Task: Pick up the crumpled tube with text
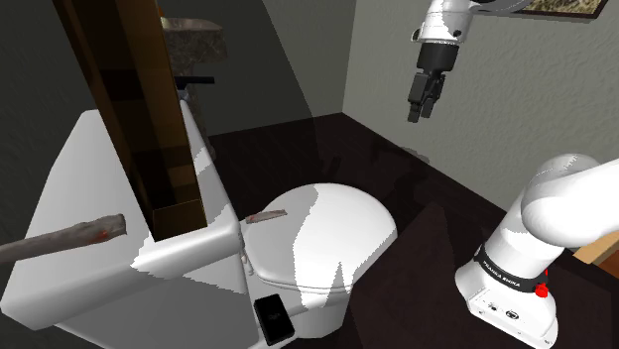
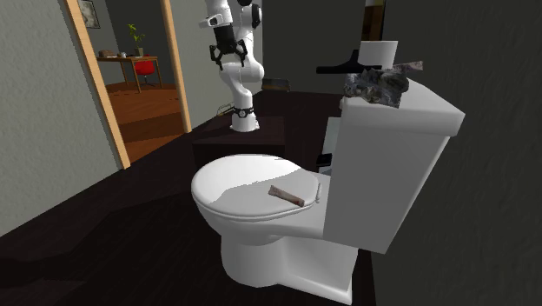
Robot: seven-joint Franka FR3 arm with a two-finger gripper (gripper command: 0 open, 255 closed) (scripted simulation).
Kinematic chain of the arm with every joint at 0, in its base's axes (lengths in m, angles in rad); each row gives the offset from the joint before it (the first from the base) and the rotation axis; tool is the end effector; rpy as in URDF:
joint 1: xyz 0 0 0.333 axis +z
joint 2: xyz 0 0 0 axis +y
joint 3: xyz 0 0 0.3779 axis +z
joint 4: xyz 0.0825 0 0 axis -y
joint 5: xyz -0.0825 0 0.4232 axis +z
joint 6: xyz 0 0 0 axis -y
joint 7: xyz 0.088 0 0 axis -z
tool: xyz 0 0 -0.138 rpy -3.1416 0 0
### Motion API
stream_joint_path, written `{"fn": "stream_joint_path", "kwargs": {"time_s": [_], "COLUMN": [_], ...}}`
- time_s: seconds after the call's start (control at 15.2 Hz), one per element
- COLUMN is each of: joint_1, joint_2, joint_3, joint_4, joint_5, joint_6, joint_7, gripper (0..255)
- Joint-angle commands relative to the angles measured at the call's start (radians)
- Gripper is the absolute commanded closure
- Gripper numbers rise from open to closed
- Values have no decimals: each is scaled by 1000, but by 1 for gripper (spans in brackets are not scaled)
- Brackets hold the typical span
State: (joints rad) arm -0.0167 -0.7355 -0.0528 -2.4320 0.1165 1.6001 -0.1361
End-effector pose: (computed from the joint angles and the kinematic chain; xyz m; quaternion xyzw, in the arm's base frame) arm 0.3124 -0.0095 0.5526 -0.9953 -0.0363 0.0410 0.0800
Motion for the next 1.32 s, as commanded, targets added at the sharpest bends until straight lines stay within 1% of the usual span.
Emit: {"fn": "stream_joint_path", "kwargs": {"time_s": [0.0,0.26,0.59,0.92,1.25], "joint_1": [0,35,74,110,139], "joint_2": [0,131,310,497,684], "joint_3": [0,5,16,33,56], "joint_4": [0,0,29,90,177], "joint_5": [0,-7,-12,-19,-32], "joint_6": [0,127,272,395,495], "joint_7": [0,-75,-162,-241,-309], "gripper": [0,0,0,0,0]}}
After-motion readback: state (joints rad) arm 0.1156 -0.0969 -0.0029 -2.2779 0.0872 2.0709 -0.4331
